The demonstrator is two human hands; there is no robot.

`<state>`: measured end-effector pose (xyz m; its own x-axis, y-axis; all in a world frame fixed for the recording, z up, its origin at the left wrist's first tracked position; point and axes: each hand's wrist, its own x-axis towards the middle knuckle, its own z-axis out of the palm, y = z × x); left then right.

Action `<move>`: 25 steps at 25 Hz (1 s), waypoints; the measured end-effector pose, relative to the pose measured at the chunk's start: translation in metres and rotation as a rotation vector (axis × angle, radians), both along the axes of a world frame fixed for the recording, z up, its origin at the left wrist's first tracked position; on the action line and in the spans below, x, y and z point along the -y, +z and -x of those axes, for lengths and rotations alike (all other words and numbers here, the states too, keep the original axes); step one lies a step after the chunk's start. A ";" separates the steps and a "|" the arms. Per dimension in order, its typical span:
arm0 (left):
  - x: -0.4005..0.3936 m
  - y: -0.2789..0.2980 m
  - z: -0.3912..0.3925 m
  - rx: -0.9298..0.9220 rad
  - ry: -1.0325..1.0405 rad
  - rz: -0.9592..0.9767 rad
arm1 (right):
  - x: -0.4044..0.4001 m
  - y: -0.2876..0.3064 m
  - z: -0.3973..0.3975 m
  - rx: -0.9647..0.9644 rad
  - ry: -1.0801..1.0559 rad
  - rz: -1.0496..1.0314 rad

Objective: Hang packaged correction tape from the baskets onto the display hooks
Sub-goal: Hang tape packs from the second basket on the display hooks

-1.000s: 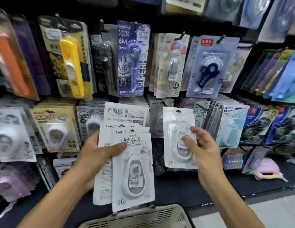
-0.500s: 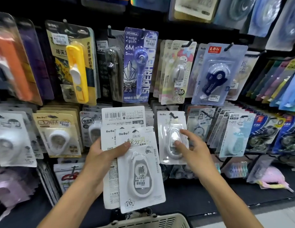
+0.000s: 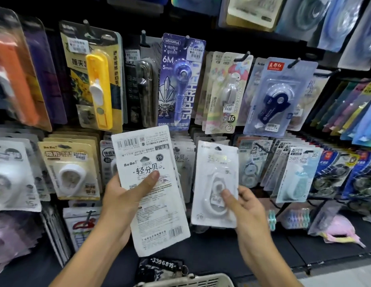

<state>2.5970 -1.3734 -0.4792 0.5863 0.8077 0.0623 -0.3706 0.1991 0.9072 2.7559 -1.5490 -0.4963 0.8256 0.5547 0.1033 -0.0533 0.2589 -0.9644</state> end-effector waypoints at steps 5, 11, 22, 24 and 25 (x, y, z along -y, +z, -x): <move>0.003 0.004 -0.003 0.003 -0.037 0.012 | 0.015 0.013 -0.014 0.180 -0.251 0.099; 0.008 0.002 -0.004 -0.005 -0.054 0.029 | 0.026 0.013 -0.007 0.379 -0.270 0.205; 0.010 0.000 -0.005 -0.006 -0.051 0.051 | 0.010 0.010 -0.013 0.408 -0.098 0.519; 0.012 0.000 -0.007 0.002 -0.040 0.060 | 0.006 0.005 0.006 0.439 0.005 0.478; 0.014 -0.001 -0.008 0.004 -0.038 0.069 | 0.002 0.000 0.020 0.390 0.129 0.418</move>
<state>2.6054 -1.3871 -0.4800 0.6169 0.7870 0.0096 -0.3649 0.2751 0.8895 2.7360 -1.5512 -0.4962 0.6934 0.7074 0.1371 0.3203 -0.1322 -0.9380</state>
